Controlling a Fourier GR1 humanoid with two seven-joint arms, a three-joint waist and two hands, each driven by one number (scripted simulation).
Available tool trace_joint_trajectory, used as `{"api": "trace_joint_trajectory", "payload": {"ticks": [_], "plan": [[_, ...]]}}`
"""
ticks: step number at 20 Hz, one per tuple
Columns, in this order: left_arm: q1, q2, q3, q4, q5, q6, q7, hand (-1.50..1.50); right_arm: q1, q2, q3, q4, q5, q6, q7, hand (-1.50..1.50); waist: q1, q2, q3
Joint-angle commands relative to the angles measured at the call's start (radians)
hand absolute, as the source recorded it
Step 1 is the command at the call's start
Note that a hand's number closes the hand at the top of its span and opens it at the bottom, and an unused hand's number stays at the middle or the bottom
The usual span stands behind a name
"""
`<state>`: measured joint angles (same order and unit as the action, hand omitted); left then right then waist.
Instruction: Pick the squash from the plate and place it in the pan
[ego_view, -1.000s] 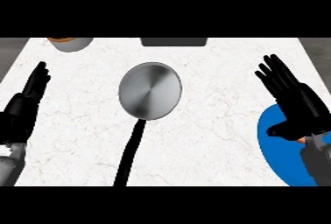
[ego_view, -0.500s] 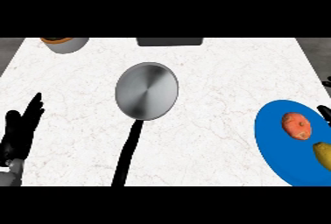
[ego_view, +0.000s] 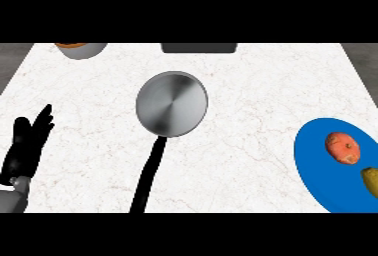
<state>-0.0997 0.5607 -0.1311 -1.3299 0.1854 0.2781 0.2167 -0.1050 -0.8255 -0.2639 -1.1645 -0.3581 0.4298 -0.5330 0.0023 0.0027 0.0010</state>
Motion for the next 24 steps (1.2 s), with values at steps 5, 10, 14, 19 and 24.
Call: {"api": "trace_joint_trajectory", "payload": {"ticks": [5, 10, 14, 19, 24], "plan": [[-0.016, -0.011, 0.014, 0.047, -0.009, -0.009, -0.017, 0.0, -0.011, -0.252, 0.118, -0.091, 0.295, -0.001, 0.108, -1.5, 0.004, 0.001, -0.003], [-0.015, -0.019, 0.021, 0.084, -0.02, -0.028, -0.061, 0.0, -0.076, -0.265, 0.246, -0.217, 0.419, -0.016, 0.299, -1.5, 0.009, 0.0, -0.004], [-0.037, -0.033, 0.038, 0.085, -0.023, -0.028, -0.041, 0.0, -0.059, -0.213, 0.328, -0.261, 0.553, -0.058, 0.335, -1.5, 0.003, -0.001, -0.002], [-0.06, -0.029, 0.041, 0.048, -0.048, -0.038, 0.032, 0.0, -0.076, -0.169, 0.385, -0.321, 0.621, 0.003, 0.463, -1.5, 0.001, -0.003, -0.001], [-0.052, -0.048, 0.091, 0.073, -0.065, -0.076, 0.0, 0.0, -0.092, -0.093, 0.381, -0.259, 0.742, 0.009, 0.451, -1.5, -0.001, -0.002, -0.001]]}}
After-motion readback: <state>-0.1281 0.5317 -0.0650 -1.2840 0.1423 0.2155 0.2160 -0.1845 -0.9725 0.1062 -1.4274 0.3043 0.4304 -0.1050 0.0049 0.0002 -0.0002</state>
